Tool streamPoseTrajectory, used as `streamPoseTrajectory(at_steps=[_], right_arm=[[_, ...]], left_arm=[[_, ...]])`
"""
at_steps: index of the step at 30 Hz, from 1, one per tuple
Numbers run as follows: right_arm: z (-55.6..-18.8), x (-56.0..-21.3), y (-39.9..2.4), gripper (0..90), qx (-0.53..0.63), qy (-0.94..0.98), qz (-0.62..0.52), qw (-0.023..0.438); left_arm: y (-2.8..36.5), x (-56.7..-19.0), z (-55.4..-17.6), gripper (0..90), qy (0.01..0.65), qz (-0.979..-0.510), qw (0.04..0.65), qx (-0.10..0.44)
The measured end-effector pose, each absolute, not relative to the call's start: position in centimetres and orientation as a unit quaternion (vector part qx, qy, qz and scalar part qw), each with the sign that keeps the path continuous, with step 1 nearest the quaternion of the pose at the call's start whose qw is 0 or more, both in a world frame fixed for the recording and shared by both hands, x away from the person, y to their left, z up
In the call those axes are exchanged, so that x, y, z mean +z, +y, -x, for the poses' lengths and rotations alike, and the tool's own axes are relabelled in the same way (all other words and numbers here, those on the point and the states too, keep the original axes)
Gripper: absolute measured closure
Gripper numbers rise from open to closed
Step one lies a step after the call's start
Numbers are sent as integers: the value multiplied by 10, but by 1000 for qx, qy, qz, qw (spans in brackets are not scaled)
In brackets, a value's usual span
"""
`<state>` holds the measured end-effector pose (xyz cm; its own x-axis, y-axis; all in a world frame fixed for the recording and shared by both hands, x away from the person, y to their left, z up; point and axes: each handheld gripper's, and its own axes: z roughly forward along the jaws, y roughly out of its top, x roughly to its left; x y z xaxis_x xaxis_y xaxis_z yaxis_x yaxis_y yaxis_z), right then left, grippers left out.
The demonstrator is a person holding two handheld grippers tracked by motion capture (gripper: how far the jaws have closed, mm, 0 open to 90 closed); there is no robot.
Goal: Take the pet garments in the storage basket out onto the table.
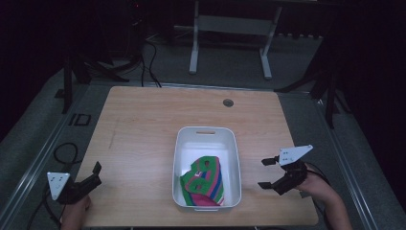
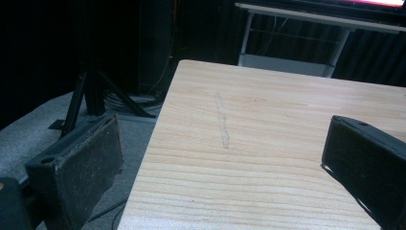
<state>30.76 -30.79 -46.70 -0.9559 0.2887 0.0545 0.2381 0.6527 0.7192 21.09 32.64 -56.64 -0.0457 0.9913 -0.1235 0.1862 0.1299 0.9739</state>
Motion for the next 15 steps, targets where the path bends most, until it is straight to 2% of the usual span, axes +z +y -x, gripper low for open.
streamPoseTrajectory(at_steps=[5,15], right_arm=[[-313,-451,-286,143,376,918,-125,19],[-319,-434,-243,144,369,925,-91,24]], left_arm=[[327,-566,-211,9,584,-504,473,426],[327,-566,-211,9,583,-504,474,425]])
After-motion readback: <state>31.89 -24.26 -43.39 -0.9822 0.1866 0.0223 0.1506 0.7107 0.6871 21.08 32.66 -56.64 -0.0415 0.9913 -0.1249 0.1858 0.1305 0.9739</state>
